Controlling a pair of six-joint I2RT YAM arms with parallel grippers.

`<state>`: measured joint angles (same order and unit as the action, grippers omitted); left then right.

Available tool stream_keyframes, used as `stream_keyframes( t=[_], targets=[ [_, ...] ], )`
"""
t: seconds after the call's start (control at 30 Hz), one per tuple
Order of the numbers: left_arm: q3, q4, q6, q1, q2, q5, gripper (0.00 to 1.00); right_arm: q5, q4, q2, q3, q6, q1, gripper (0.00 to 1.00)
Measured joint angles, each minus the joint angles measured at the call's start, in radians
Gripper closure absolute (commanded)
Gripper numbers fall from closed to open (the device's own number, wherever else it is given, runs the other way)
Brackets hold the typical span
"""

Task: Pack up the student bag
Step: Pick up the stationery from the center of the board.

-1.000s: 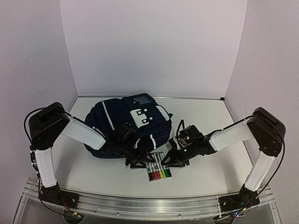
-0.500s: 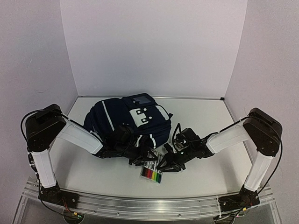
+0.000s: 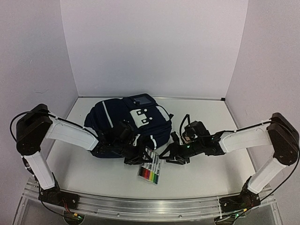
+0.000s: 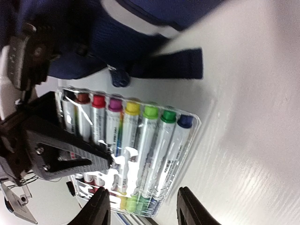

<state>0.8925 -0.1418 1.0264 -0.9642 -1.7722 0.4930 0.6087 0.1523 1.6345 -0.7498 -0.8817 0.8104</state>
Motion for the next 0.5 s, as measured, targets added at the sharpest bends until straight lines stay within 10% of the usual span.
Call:
stream_keyframes(
  t=[0.5],
  targets=[
    [0.372,0.474,-0.245,0.213,0.315,0.029,1.00,-0.460,-0.272,-0.299,-0.245,0.225,0.105,0.29]
  ],
)
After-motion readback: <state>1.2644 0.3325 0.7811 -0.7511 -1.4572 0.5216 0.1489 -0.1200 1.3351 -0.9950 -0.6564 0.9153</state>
